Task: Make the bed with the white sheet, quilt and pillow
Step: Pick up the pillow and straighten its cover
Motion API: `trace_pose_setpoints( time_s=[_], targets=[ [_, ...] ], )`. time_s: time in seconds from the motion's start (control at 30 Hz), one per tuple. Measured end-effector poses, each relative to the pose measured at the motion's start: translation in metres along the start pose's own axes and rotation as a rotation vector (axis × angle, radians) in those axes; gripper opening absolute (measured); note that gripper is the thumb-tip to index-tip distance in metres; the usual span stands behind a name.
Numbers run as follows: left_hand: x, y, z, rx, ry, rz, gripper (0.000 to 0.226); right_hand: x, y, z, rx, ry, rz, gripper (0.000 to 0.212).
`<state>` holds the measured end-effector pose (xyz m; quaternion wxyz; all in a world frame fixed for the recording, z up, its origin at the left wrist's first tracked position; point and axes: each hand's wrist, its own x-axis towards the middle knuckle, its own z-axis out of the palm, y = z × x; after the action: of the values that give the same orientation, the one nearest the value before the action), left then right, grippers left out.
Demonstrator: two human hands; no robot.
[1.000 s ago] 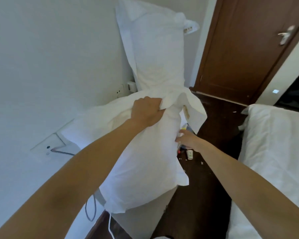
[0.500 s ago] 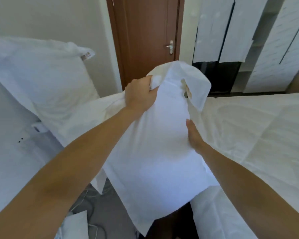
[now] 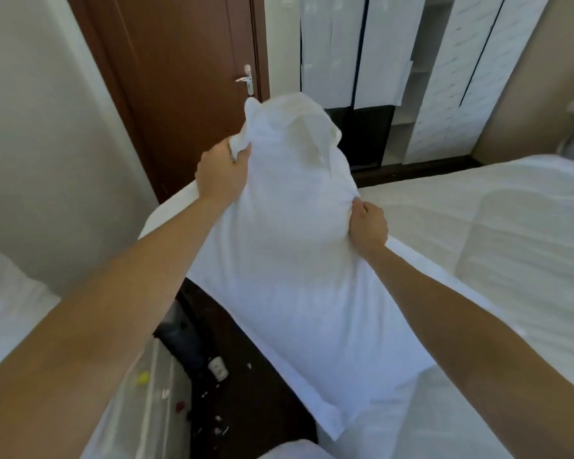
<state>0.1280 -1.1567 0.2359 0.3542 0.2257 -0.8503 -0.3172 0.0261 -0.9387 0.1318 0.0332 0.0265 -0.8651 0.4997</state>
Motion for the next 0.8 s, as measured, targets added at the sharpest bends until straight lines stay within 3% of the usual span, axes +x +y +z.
trace_pose_setpoints(
  time_s=[0.13, 0.27, 0.33, 0.47, 0.57, 0.63, 0.7, 0.8],
  targets=[
    [0.073, -0.053, 0.027, -0.045, -0.007, -0.048, 0.034, 0.094, -0.045, 0.036, -0.131, 0.010, -0.119, 0.043],
    [0.168, -0.087, 0.074, 0.008, 0.088, 0.145, 0.044, 0.185, -0.080, 0.097, -0.164, 0.010, -0.189, 0.044],
    [0.214, -0.088, 0.094, 0.195, 0.055, 0.303, 0.053, 0.224, -0.104, 0.128, -0.183, 0.019, -0.201, 0.044],
    [0.304, -0.092, 0.153, 0.643, -0.316, 0.678, 0.065, 0.293, -0.156, 0.186, -0.229, 0.000, -0.247, 0.044],
    [0.373, -0.093, 0.206, 0.683, -0.564, 0.676, 0.079, 0.337, -0.175, 0.213, -0.229, -0.001, -0.275, 0.046],
    [0.420, -0.092, 0.244, 0.658, -0.618, 0.740, 0.070, 0.379, -0.173, 0.229, -0.170, 0.033, -0.224, 0.048],
    [0.464, -0.094, 0.279, 0.712, -0.637, 0.845, 0.043, 0.426, -0.164, 0.247, -0.140, 0.032, -0.169, 0.048],
    [0.526, -0.117, 0.334, 0.693, -0.703, 0.841, 0.026, 0.497, -0.151, 0.287, -0.109, 0.004, -0.141, 0.048]
  ],
)
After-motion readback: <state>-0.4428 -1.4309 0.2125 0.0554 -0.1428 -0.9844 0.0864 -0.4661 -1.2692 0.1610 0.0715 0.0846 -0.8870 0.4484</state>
